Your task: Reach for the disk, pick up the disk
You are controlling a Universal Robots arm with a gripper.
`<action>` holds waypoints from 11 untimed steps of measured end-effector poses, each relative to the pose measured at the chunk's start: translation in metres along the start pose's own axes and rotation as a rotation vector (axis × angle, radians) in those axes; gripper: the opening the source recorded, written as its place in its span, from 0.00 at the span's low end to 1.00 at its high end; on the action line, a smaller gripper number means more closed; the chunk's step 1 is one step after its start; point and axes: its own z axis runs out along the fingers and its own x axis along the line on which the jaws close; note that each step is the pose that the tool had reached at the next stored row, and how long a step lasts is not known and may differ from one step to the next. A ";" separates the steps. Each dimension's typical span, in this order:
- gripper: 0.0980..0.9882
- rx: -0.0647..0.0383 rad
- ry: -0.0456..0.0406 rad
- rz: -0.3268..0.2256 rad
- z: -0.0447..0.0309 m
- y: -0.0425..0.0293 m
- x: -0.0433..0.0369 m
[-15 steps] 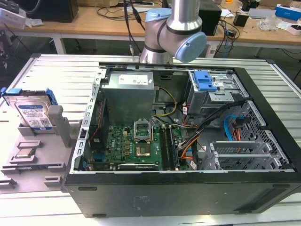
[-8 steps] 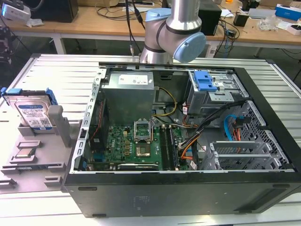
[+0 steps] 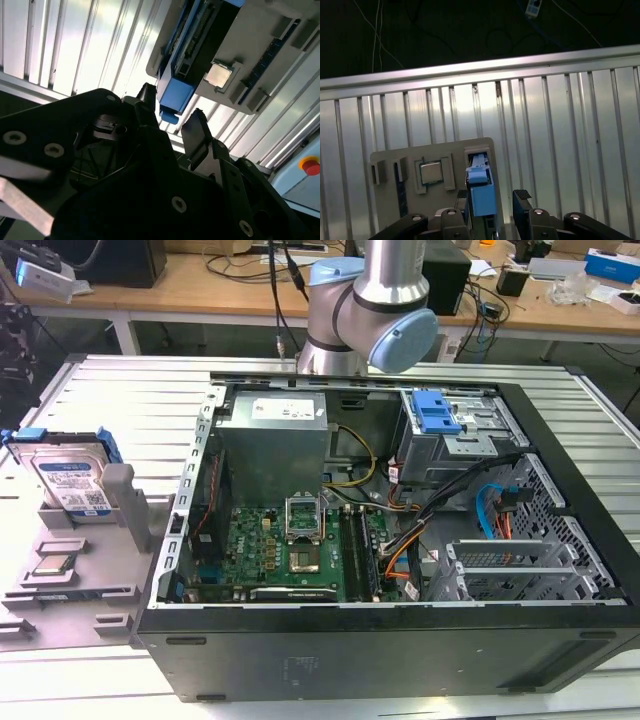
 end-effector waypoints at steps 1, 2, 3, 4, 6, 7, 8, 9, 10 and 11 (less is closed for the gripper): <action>0.43 0.000 -0.0001 0.000 0.0005 -0.0001 0.0000; 0.43 0.000 -0.0001 0.000 0.0010 -0.0002 0.0000; 0.43 0.000 0.0000 0.000 0.0017 -0.0004 -0.0001; 0.43 0.000 0.0000 0.000 0.0025 -0.0005 -0.0001; 0.43 0.000 -0.0001 0.000 0.0036 -0.0008 -0.0001; 0.43 0.000 -0.0001 0.000 0.0040 -0.0008 -0.0002; 0.43 0.000 0.0000 0.000 0.0051 -0.0010 -0.0002; 0.43 0.000 0.0001 0.000 0.0063 -0.0013 -0.0003; 0.43 0.000 0.0001 0.000 0.0071 -0.0014 -0.0003; 0.43 0.000 0.0001 0.000 0.0084 -0.0015 -0.0003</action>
